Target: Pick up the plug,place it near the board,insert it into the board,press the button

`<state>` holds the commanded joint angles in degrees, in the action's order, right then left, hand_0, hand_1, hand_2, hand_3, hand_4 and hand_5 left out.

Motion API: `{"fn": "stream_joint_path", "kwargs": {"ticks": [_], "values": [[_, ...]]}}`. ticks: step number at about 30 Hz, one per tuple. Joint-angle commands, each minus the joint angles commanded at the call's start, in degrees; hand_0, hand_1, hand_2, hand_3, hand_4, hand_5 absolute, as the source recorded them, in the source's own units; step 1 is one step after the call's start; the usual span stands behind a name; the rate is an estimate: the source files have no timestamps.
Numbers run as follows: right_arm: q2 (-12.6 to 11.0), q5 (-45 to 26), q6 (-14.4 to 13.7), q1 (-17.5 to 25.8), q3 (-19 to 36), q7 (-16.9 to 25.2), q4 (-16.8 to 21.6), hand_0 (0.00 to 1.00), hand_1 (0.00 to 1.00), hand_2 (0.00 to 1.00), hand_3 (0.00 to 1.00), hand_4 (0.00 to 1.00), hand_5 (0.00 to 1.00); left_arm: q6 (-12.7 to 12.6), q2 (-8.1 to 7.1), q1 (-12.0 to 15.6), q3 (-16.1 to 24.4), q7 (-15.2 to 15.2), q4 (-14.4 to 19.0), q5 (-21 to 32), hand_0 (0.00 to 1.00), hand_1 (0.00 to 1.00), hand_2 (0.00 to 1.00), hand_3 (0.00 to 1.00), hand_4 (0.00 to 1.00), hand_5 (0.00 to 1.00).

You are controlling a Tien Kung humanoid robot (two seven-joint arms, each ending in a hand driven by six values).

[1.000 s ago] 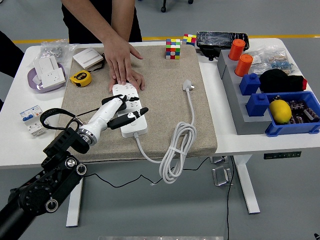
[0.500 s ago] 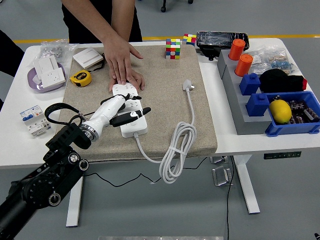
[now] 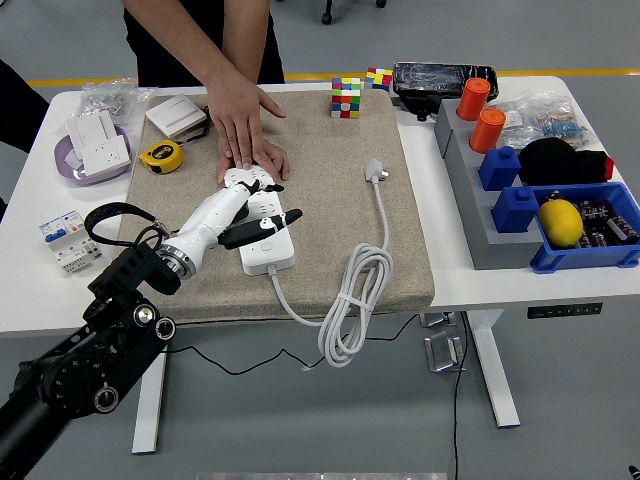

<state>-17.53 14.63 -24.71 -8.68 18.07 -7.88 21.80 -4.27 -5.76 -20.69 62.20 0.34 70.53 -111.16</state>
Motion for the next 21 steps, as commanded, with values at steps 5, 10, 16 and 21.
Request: {"fn": "stream_joint_path", "kwargs": {"ticks": [5, 10, 16, 21], "values": [[0.00, -0.04, 0.00, 0.06, 0.06, -0.01, -0.02, 0.870, 0.808, 0.779, 0.790, 0.998, 0.939, -1.67, -0.02, 0.98, 2.14, 0.90, 3.94, -5.06, 0.957, 0.919, 0.868, 0.827, 0.998, 0.998], [0.00, 0.01, -0.01, 0.08, 0.25, 0.01, -0.01, 0.870, 0.808, 0.779, 0.790, 0.998, 0.939, -1.28, 0.09, 1.26, 4.80, 3.42, 0.98, -14.31, 0.957, 0.919, 0.868, 0.827, 0.998, 0.998], [0.01, -0.05, -0.01, 0.17, 0.11, 0.00, -0.02, 0.869, 0.808, 0.780, 0.789, 0.998, 0.939, 0.23, -0.23, 1.69, 5.87, 3.99, -3.87, -18.62, 0.990, 0.937, 0.877, 0.839, 0.998, 0.998], [-0.06, -0.17, -0.03, 0.26, -0.09, 0.02, -0.02, 0.870, 0.808, 0.780, 0.789, 0.998, 0.939, 0.49, -0.12, 2.11, 5.98, 4.11, -4.59, -18.63, 0.992, 0.944, 0.883, 0.845, 0.998, 0.998]]}}
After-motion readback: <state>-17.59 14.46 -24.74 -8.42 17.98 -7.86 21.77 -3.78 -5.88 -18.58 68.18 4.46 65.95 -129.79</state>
